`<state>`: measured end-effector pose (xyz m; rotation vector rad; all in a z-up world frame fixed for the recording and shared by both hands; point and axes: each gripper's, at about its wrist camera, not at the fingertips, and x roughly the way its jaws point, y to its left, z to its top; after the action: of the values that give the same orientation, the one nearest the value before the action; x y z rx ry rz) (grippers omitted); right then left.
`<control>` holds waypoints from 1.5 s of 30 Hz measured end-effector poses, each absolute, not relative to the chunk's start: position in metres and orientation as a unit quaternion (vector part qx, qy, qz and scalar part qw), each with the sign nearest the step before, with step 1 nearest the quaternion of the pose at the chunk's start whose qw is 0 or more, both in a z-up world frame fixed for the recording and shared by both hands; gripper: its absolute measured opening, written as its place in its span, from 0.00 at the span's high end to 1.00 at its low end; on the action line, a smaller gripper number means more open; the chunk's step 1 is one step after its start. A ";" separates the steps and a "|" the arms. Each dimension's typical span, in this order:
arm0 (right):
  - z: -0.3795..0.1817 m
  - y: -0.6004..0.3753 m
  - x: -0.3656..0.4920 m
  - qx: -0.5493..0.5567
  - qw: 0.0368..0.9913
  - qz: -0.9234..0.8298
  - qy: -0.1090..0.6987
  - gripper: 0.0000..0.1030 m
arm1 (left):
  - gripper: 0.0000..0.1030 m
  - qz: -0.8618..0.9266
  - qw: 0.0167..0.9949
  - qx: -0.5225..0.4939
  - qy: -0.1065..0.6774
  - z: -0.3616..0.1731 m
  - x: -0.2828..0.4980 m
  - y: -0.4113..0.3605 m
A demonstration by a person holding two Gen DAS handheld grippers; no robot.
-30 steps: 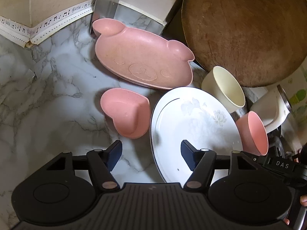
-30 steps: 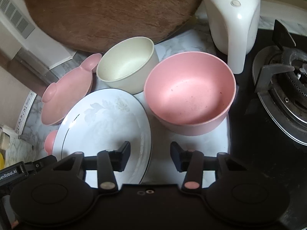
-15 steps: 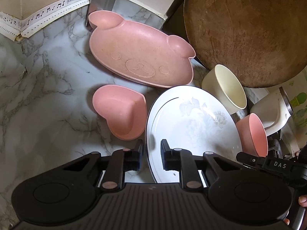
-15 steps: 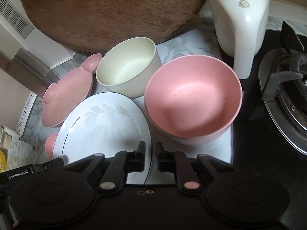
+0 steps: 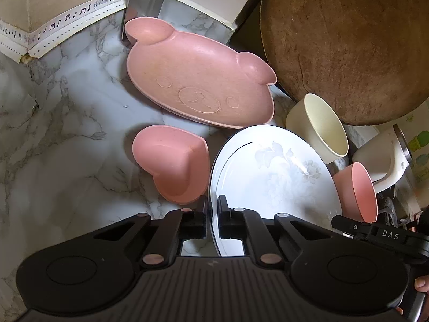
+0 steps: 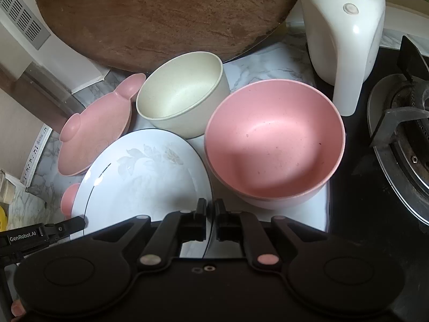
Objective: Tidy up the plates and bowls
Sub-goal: 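Lift the white floral plate with both grippers and carry it toward the yellow bowl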
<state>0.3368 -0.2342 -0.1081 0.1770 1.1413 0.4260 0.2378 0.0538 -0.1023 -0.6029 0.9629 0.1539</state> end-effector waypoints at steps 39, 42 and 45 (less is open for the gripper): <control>-0.053 -0.183 0.279 0.055 0.835 0.269 0.477 0.94 | 0.95 0.086 0.866 -0.287 0.400 -0.060 0.161 0.097; -0.051 -0.165 0.273 0.051 0.831 0.283 0.476 0.94 | 0.95 0.098 0.867 -0.289 0.395 -0.058 0.146 0.112; -0.051 -0.145 0.266 0.043 0.827 0.298 0.476 0.94 | 0.95 0.114 0.865 -0.296 0.389 -0.057 0.130 0.130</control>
<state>0.2661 -0.1450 -0.0506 0.0917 1.0102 0.6334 0.1296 0.1296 -0.0568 -0.6206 0.8159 0.2386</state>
